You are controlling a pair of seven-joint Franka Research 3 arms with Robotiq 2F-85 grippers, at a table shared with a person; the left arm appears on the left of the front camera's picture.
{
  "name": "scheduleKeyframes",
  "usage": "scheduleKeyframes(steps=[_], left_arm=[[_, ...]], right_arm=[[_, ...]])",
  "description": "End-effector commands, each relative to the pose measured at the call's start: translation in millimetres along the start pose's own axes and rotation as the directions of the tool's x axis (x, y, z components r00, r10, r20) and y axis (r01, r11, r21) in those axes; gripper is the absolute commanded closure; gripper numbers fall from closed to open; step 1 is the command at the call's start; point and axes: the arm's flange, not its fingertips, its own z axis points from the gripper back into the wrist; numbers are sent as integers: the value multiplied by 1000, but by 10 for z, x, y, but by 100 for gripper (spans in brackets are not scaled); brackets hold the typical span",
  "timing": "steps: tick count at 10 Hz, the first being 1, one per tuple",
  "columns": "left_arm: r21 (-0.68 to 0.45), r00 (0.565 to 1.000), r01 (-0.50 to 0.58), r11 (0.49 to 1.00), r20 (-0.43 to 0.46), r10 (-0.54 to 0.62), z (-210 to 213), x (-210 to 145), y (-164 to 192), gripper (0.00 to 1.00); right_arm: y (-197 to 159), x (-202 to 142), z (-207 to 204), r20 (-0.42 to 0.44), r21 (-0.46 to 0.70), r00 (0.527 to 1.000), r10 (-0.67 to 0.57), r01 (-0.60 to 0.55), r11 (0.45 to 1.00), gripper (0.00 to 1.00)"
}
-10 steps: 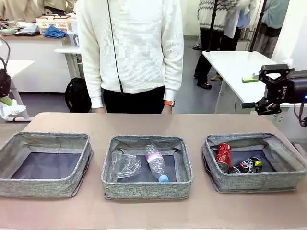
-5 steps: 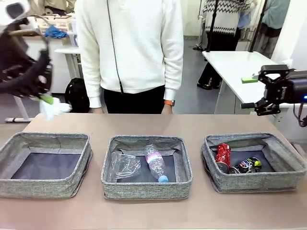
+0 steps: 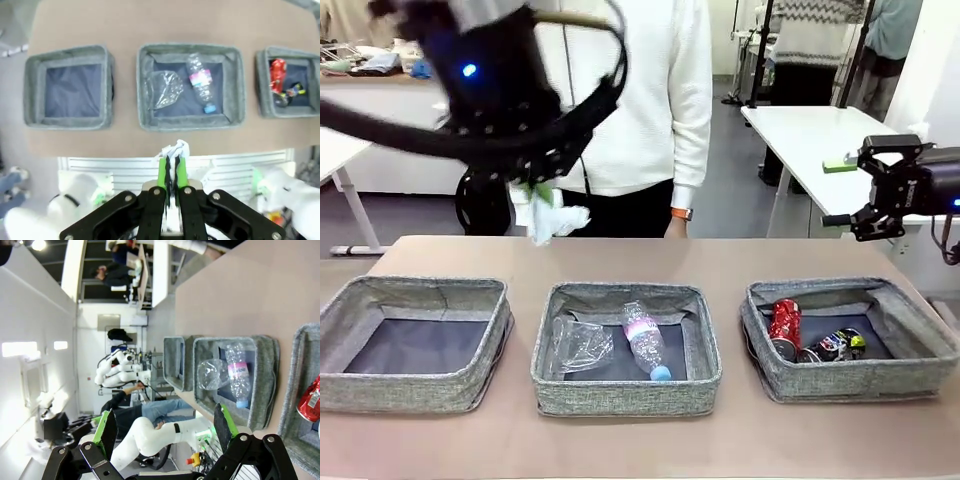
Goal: Sort the waste into the appropriate baskets.
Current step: Pick up the waste item pointed out by the person.
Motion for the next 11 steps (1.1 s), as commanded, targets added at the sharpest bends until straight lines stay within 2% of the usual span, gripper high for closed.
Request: scheduleKeyframes(steps=[1, 2, 4, 5, 7, 9, 10, 11], left_arm=[[6, 995, 89, 996, -33, -89, 328, 357, -152, 93], [9, 996, 80, 997, -29, -80, 410, 512, -232, 93], [24, 996, 76, 997, 51, -77, 493, 653, -281, 93], [7, 998, 60, 998, 7, -60, 572, 701, -292, 93], [-81, 1000, -14, 997, 27, 16, 694, 776, -299, 93], [-107, 999, -49, 993, -26, 46, 656, 840, -280, 93], [-67, 1000, 23, 998, 19, -22, 670, 804, -289, 93], [-67, 1000, 23, 998, 19, -22, 670, 804, -289, 93]], right_arm=[[49, 30, -24, 14, 17, 1000, -16, 16, 1000, 0], [49, 30, -24, 14, 17, 1000, -16, 16, 1000, 0], [49, 30, -24, 14, 17, 1000, -16, 16, 1000, 0], [49, 30, -24, 14, 17, 1000, -16, 16, 1000, 0], [49, 30, -24, 14, 17, 1000, -16, 16, 1000, 0], [49, 30, -24, 14, 17, 1000, -16, 16, 1000, 0], [49, 30, -24, 14, 17, 1000, -16, 16, 1000, 0], [49, 30, -24, 14, 17, 1000, -16, 16, 1000, 0]])
